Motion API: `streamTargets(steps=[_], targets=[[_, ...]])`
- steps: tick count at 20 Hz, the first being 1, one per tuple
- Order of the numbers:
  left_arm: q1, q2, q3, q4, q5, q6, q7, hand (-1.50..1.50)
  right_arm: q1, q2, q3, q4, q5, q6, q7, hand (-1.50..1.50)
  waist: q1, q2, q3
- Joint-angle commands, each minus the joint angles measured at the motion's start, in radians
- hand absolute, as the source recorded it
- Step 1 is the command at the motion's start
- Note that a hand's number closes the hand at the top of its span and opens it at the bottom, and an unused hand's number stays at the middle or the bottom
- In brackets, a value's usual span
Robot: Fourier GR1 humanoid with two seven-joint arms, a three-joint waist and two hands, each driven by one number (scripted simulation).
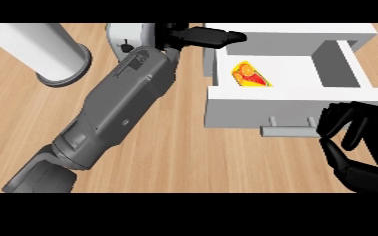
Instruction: Pick up the cup, place it into the drawer and close the drawer
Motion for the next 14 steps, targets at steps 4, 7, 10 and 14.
streamTargets(steps=[4,7,10,14], targets=[[0.268,0.114,-0.007,-0.284,-0.003,0.048,0.05,-1.5,0.065,-0.056,0.034,-0.014,0.13,0.06,-0.017,1.5,0.021,-0.005,0.0],[0.382,0.235,0.026,-0.416,0.02,-0.006,0.082,-1.5,0.077,-0.072,0.035,-0.054,0.166,0.052,0.019,1.5,0.021,-0.005,0.0],[0.518,0.275,0.023,-0.576,0.014,0.017,0.109,-1.5,0.095,-0.031,0.084,0.003,0.256,0.039,-0.034,1.5,0.016,0.0,0.0],[0.673,0.359,0.053,-0.718,0.037,-0.031,0.141,-1.5,0.057,-0.035,0.115,0.068,0.377,0.017,-0.068,1.5,0.02,0.002,0.0]])
